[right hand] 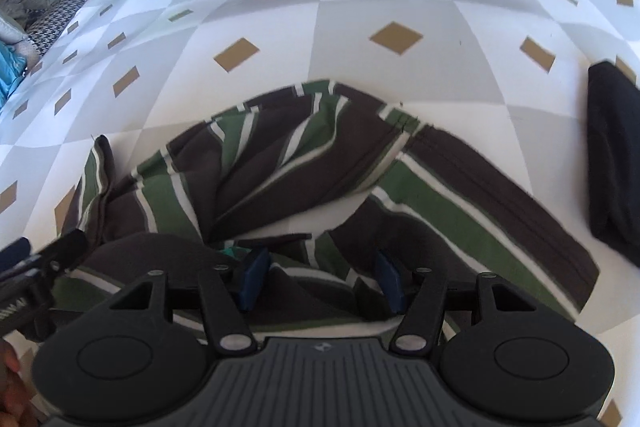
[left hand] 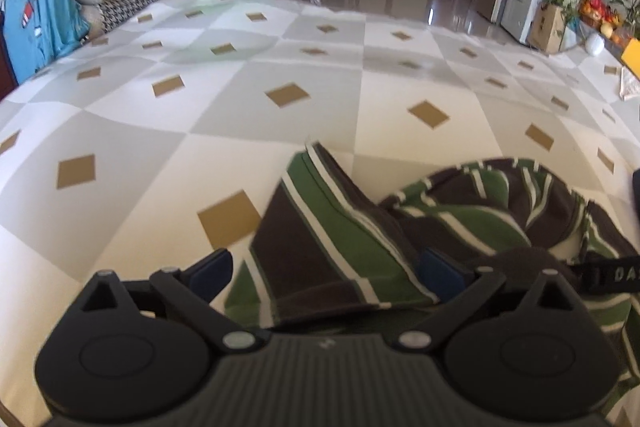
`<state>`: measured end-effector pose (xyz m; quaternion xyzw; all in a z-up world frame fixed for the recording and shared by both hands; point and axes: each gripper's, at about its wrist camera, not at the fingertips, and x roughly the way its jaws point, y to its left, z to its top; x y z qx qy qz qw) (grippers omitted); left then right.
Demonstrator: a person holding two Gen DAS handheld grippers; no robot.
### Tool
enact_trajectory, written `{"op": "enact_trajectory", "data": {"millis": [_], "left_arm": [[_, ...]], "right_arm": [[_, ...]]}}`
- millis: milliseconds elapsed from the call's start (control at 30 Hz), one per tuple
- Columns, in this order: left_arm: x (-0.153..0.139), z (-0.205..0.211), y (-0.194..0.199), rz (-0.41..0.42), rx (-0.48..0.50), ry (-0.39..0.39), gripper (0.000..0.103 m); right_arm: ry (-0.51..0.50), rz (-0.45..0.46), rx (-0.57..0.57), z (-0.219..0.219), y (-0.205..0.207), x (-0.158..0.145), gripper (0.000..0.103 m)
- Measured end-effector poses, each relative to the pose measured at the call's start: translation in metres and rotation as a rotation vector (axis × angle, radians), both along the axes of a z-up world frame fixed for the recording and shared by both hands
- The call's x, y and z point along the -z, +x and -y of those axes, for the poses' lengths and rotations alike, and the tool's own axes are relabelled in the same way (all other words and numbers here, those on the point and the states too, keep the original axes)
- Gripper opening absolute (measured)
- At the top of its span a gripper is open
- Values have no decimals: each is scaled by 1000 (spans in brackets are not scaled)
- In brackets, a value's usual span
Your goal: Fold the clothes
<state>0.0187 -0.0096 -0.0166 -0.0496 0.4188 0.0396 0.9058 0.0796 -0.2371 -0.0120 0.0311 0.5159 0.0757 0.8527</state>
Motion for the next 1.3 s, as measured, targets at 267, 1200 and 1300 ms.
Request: {"op": "enact_trajectory", "data": {"millis": [267,1200,1300], "left_arm": [[15,-12,-2,-43,-45,-57,103],[15,-49,-21,-89,-126,14,103],[15,-51,-22,-92,-130,25,103]], "right_arm": [[-58,21,1,-1,1,0,59],[-174,67,54,17,2,5,59],[-173,70,50,17,2,5,59]]}}
